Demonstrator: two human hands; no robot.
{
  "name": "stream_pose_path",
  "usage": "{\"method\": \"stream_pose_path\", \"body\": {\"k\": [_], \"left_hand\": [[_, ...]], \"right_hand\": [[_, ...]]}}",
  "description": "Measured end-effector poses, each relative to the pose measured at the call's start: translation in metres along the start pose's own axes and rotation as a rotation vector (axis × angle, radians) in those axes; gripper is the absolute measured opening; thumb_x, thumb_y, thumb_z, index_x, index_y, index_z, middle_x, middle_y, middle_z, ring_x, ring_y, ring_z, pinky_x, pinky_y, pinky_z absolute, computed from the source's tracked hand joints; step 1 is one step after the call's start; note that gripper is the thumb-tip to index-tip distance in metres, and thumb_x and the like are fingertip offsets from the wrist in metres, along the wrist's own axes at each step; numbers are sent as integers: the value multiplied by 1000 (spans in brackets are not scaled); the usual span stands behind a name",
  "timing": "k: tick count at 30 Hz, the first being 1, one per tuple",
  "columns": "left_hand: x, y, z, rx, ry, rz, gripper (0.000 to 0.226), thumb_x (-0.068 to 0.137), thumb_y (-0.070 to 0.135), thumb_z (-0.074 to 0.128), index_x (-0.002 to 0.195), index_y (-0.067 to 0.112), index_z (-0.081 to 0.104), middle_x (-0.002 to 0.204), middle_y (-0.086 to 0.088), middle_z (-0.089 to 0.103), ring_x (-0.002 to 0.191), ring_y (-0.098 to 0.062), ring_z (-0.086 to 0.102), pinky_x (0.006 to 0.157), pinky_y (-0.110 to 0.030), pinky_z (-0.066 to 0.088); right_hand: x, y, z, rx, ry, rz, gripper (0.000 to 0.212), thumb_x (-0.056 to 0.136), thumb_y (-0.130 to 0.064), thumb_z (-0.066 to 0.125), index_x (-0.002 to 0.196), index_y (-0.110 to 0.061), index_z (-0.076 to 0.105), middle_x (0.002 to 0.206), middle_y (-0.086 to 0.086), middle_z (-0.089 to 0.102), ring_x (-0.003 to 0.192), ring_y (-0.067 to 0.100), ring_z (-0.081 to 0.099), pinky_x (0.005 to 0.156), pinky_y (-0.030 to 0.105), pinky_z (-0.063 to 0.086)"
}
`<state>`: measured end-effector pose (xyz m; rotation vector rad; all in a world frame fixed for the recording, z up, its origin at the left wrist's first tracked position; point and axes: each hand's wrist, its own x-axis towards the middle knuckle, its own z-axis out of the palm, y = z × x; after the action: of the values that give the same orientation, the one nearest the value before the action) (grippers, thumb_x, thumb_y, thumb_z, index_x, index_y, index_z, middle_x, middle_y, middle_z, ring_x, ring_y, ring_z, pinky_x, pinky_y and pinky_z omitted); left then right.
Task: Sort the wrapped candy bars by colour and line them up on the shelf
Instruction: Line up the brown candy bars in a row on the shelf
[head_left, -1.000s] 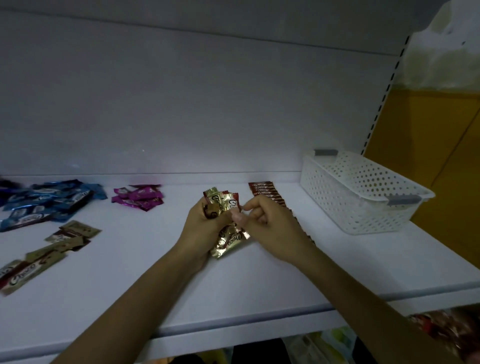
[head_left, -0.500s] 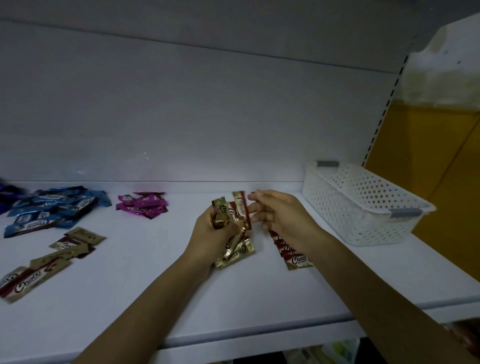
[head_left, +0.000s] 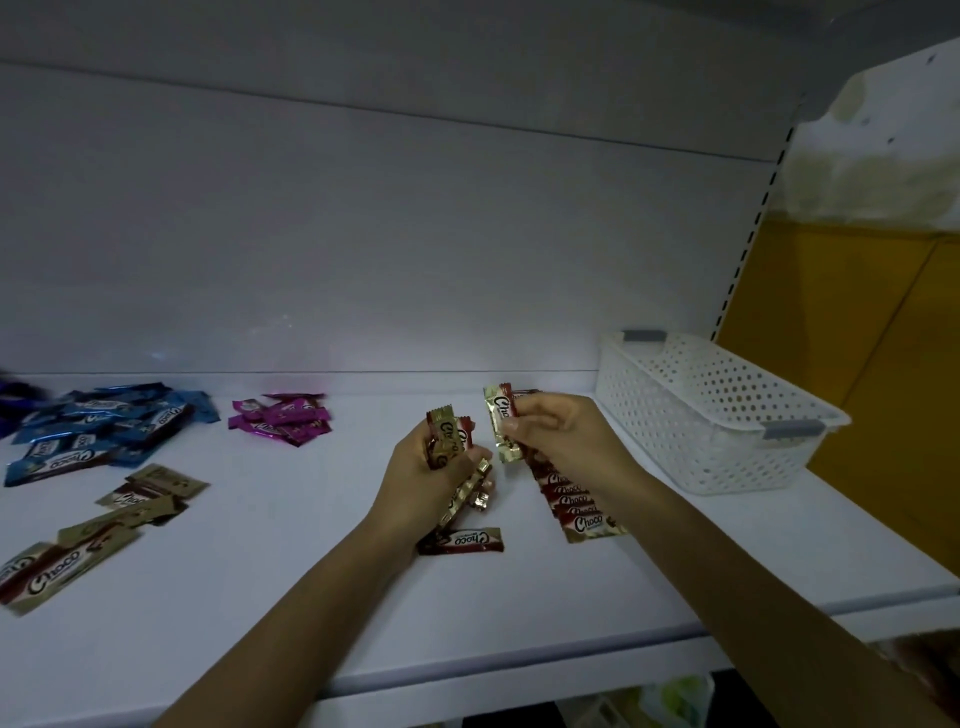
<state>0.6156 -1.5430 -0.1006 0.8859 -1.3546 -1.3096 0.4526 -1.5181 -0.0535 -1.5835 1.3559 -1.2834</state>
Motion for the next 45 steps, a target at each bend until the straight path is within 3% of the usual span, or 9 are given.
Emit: {"method": "stream_pose_path", "body": {"k": [4,9,13,16,20,24,34,39,45], "left_hand": [[-1,-1,1,-30,-20,-18,22,87,5,67,104,17,60,90,-17,72,78,-31,72,76,-47,59],[-1,-3,2,-30,-36,-22,23,87,8,67,104,23,60,89,-8,74,78,-26,73,70,-37,59],[-1,-4,1,-28,-44,-18,23,87,9,67,105,21,60,89,-6,75,78,-26,73,68,-35,59],[0,-5,0,-36,-38,-12,24,88,6,65,108,18,59,89,-6,75,77,-27,73,67,-34,59],[-1,-4,0,-13,-36,-11,25,88,7,66,109,19,59,89,-4,75,78,-26,73,69,-33,59],[0,-4,0,-9,-39,-7,24,88,8,66,109,18,59,89,-3,75,76,-25,73,65,-29,59],[-1,-4,0,2,-37,-8,25,85,11,68,107,21,60,88,-5,75,76,-26,73,73,-39,57],[-2,-2,1,-13,-36,-10,24,86,8,67,106,20,61,86,-5,75,74,-26,73,63,-29,58],[-3,1,2,-39,-28,-23,24,86,6,67,107,17,61,87,-8,75,73,-25,73,61,-27,57]], "right_hand": [[-23,6,-29,-162,15,-60,7,85,-14,68,88,-19,72,76,-8,73,69,7,68,64,15,52],[-59,18,-77,-497,-134,-42,18,79,-8,74,78,-26,73,77,-13,68,67,-4,62,60,8,43],[-73,26,-87,-590,-164,-52,20,75,-9,77,77,-28,74,76,-15,67,71,2,63,67,22,52],[-69,27,-83,-696,-155,-145,9,75,-17,79,83,-22,77,75,-21,62,76,5,60,74,23,45],[-60,29,-77,-846,-140,-195,9,78,-28,75,88,-27,76,77,-24,58,83,0,49,80,28,23],[-56,31,-72,-885,-133,-209,11,81,-30,73,91,-29,75,85,-20,59,86,0,45,75,26,19],[-54,31,-69,-968,-133,-192,13,82,-32,71,94,-28,75,97,-10,66,96,7,50,81,28,22],[-55,29,-67,-964,-110,-214,12,82,-30,72,93,-27,74,95,-11,66,95,8,50,82,28,24],[-58,16,-50,-954,-91,-339,12,84,-32,68,95,-27,71,95,-14,65,91,6,50,74,25,20]]}}
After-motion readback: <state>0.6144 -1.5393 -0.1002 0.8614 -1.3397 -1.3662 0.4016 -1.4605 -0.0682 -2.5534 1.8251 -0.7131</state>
